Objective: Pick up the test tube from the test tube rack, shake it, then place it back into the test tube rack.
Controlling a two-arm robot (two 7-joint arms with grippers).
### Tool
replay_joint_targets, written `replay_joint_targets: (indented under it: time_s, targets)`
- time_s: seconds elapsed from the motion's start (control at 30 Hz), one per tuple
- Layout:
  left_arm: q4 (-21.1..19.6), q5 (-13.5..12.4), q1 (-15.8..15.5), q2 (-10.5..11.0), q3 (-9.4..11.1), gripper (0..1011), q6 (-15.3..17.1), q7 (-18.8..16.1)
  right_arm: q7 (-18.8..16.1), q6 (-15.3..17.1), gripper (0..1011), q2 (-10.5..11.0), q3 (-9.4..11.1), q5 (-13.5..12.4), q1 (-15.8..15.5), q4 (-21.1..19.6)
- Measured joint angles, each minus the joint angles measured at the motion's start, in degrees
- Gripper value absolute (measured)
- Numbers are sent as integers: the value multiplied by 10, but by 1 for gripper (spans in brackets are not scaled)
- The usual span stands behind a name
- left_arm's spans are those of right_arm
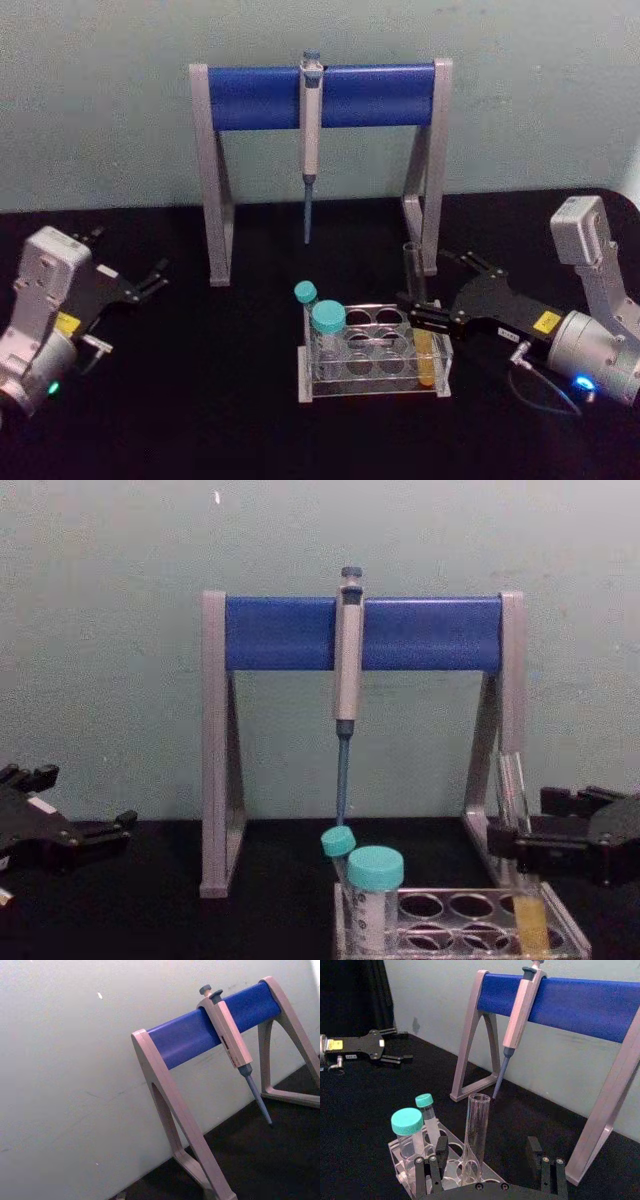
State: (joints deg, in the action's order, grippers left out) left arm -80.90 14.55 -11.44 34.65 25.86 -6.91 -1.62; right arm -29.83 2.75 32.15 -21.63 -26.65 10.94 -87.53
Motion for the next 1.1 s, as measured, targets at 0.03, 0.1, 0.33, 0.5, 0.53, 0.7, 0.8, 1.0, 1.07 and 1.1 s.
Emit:
replay_joint_targets:
  time_s: [0.03,0.1,0.33,0.5,0.53,0.7,0.8,1.0,1.07,1.1]
  targets:
    - [0,0,0,0,0,1001,0,0,-1,1,1000,0,0,-1,1,1]
    - [0,0,0,0,0,1001,0,0,-4,1,1000,-2,-1,-4,2,4]
    - [0,0,0,0,0,1001,0,0,-9,1,1000,-3,-2,-10,6,10]
    - [0,0,0,0,0,1001,0,0,-11,0,1000,-3,-2,-12,6,10]
    - [0,0,0,0,0,1001,0,0,-11,0,1000,-3,-2,-12,6,10]
    - [0,0,0,0,0,1001,0,0,-11,0,1000,-3,-2,-11,6,10]
    - [0,0,0,0,0,1001,0,0,-10,-1,1000,-2,-2,-11,5,10]
    - [0,0,0,0,0,1001,0,0,-10,-1,944,-2,-2,-11,5,10]
    - [0,0,0,0,0,1001,0,0,-10,-1,912,-2,-2,-11,5,10]
    - [0,0,0,0,0,1001,0,0,-10,-1,866,-2,-2,-11,5,10]
